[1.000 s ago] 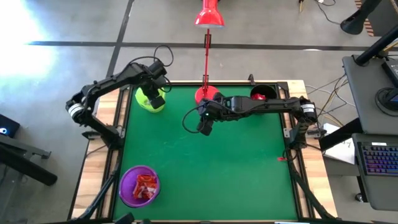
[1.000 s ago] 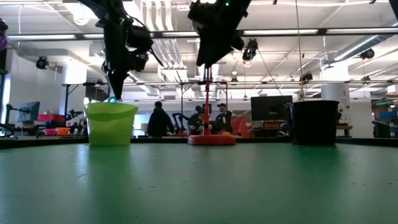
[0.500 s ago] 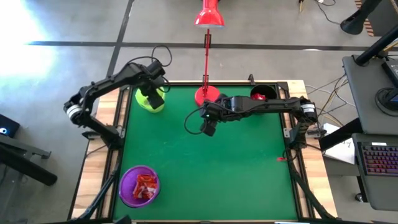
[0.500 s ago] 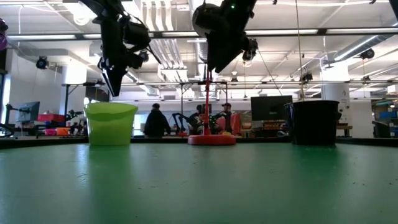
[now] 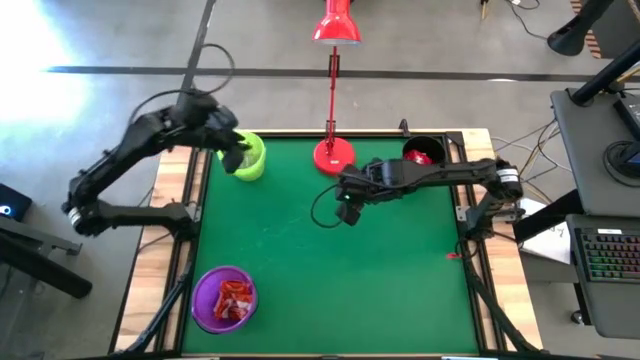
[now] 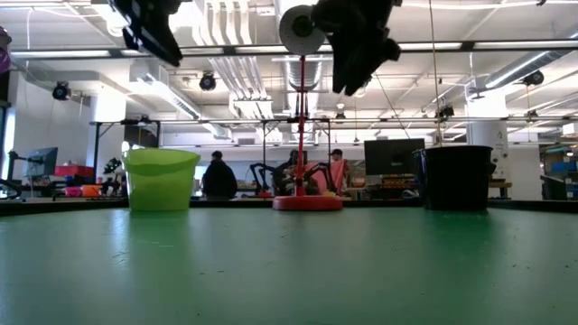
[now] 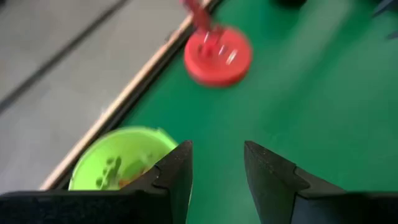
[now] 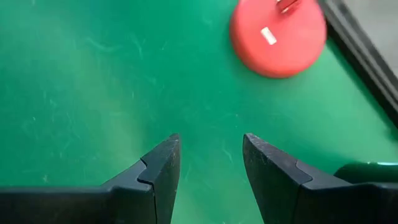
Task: Sort candy
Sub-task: Return to Home Position
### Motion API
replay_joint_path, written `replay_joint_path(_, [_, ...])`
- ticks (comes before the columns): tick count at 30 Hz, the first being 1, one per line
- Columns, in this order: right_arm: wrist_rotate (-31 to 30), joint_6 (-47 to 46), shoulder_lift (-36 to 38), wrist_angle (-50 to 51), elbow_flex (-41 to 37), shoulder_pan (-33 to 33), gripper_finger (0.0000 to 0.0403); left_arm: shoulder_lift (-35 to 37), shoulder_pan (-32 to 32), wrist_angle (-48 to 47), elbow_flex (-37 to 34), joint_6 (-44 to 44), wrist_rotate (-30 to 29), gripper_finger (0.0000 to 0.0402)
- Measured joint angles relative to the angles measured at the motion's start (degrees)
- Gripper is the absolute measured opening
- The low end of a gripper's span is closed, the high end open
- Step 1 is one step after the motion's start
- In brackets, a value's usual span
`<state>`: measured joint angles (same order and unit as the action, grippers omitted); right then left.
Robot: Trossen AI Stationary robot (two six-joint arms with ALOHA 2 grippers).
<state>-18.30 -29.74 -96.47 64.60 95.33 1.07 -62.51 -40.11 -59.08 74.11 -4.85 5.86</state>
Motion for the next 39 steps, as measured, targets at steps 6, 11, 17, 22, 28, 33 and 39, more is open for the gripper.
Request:
replay_joint_path(6, [-8.8,-8.2,8.1,-3.8,-7.7,-4.8,0.0166,8.8,0.1,3.6,-3.2,0.4,4.1,0.0126])
replay_joint_path(11, [-10.3,-11.4,17.2,-13.0,-16.6,-9.3,0.0166,17.8,0.1,9.5,-12.5,3.1,11.3,0.0126])
replay_joint_path(17, [-10.4,-4.4,26.9,-34.9,-28.0,-15.4,0.0166,28.0,0.1,27.7,-26.3,11.1,22.5,0.0126])
replay_joint_path(22, [-10.2,0.4,31.6,-52.3,-37.4,-21.6,0.0166,34.9,0.1,40.7,-36.6,19.1,24.5,0.0126])
replay_joint_path(28, [-10.1,1.6,33.0,-64.0,-45.2,-27.6,0.0166,41.0,0.2,52.3,-45.9,28.0,28.8,0.0126])
replay_joint_path(33, [-10.2,-3.7,31.9,-64.7,-47.8,-28.6,0.0166,44.4,0.2,55.1,-48.7,32.9,29.7,0.0126])
replay_joint_path(39, [-9.7,-5.9,28.9,-64.5,-49.0,-28.6,0.0166,46.1,0.2,53.9,-49.3,39.7,29.8,0.0126])
